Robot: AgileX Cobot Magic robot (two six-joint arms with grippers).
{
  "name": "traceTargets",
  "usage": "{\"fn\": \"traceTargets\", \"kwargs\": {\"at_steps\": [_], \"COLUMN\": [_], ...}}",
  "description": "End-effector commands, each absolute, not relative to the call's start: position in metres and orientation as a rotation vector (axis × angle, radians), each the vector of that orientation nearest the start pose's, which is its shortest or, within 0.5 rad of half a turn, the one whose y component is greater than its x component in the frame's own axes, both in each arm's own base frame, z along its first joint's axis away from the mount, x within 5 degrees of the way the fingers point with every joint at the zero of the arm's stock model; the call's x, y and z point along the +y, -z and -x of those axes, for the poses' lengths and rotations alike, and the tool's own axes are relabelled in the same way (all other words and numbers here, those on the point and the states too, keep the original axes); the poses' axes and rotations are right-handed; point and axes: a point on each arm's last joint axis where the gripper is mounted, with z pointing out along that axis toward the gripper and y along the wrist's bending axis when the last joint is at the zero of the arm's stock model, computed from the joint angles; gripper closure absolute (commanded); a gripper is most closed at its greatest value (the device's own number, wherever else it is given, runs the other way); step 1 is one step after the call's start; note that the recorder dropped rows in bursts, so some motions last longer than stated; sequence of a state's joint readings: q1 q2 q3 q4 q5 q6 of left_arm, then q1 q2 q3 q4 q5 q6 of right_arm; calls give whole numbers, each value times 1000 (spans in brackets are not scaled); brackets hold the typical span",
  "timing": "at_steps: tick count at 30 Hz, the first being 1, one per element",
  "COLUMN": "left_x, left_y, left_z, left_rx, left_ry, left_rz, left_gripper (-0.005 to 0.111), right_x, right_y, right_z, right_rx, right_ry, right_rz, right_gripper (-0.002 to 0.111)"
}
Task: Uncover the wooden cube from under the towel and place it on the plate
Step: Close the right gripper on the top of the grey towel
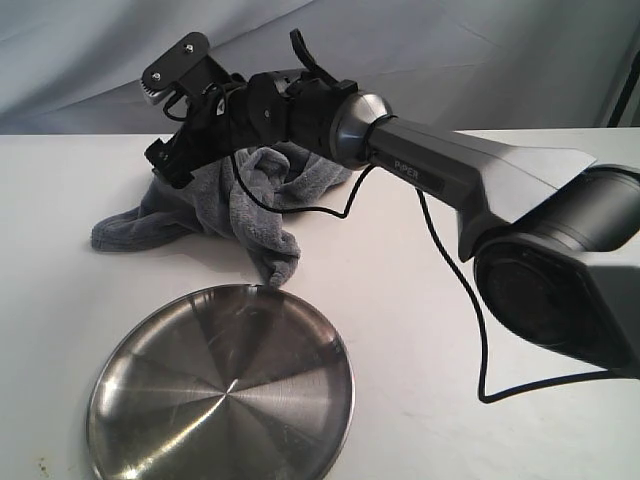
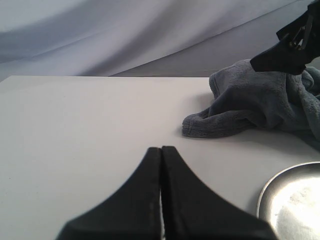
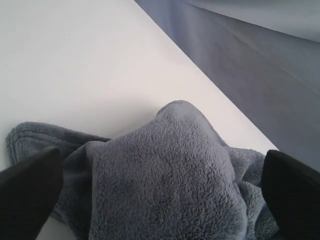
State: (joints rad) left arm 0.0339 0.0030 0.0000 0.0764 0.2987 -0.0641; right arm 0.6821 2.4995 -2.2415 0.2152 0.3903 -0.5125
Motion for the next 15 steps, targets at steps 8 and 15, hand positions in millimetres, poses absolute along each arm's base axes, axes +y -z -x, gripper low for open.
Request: {"fn": "traceTargets", "kwargs": {"at_steps": [8,15], "left_x": [3,3], "left_y": [-187,-187], "left_z": [-55,-55], "left_rx": [1767,1767], "left_ry": [-38,-38], "left_rz": [40,40], "left_gripper": [106,106], "right_x": [368,368], "right_y": [-195,-193], "right_z": [-446,-446], "right_rx": [1839,1846], "right_ry": [-293,-297], "right_rz": [1057,1051], "right_gripper": [3,3]}}
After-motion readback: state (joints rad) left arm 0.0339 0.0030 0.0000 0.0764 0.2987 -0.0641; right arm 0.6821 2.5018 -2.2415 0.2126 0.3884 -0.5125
